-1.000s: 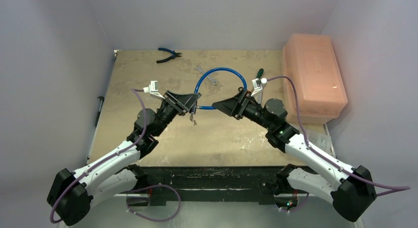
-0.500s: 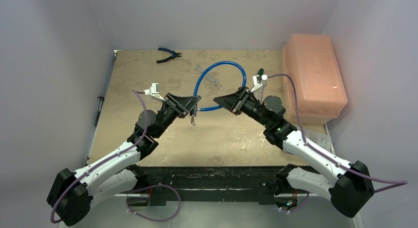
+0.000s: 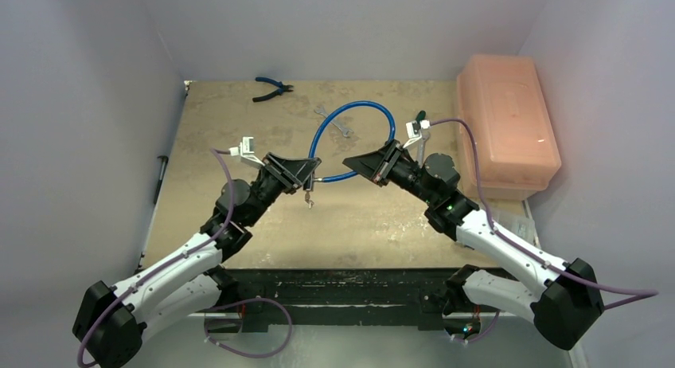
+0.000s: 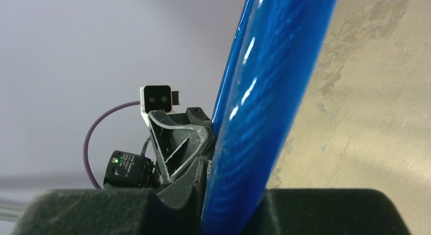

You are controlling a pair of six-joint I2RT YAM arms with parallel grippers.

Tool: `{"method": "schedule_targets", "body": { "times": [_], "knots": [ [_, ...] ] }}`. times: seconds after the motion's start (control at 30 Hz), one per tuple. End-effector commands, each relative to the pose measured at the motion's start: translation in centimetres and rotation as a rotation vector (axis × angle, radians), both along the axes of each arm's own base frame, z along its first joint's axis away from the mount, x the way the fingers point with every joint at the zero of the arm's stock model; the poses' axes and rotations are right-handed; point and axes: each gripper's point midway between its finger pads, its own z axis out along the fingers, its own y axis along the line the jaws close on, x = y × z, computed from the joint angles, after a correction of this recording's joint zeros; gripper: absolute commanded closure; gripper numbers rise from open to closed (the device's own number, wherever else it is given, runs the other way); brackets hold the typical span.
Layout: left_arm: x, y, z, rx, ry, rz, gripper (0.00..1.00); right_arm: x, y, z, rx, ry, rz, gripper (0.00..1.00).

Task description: Unlock with the key

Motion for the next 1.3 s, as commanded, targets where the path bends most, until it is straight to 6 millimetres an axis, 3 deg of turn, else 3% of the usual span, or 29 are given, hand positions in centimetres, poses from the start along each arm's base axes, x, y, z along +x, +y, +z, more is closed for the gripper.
{"method": "schedule_targets", "body": {
  "times": [0.0,0.47,0.8,1.03,1.27],
  "knots": [
    [-0.4,0.9,2.3,0.007,-0.075,0.028,1.00,-0.5,-0.3,3.7,0.054,-0.071,0.004,1.00],
    [-0.3,1.7,1.6,0.102,-0.067,0.065,1.00,-0.3,0.0,2.6,0.009,-0.056,0.013,1.00],
    [-0.6,6.1,0.9,0.346,-0.049,0.221,1.00,0.1,-1.1,-0.6,-0.124,-0.025,-0.026,1.00],
    [-0.1,9.6,-3.3,0.530,0.085,0.360,1.00,1.5,-0.7,-4.4,-0.265,0.004,-0.027,1.00],
    [0.5,12.3,-9.7,0.664,0.282,0.490,1.00,3.0,0.5,-7.8,-0.325,0.034,0.006,1.00]
  ]
}}
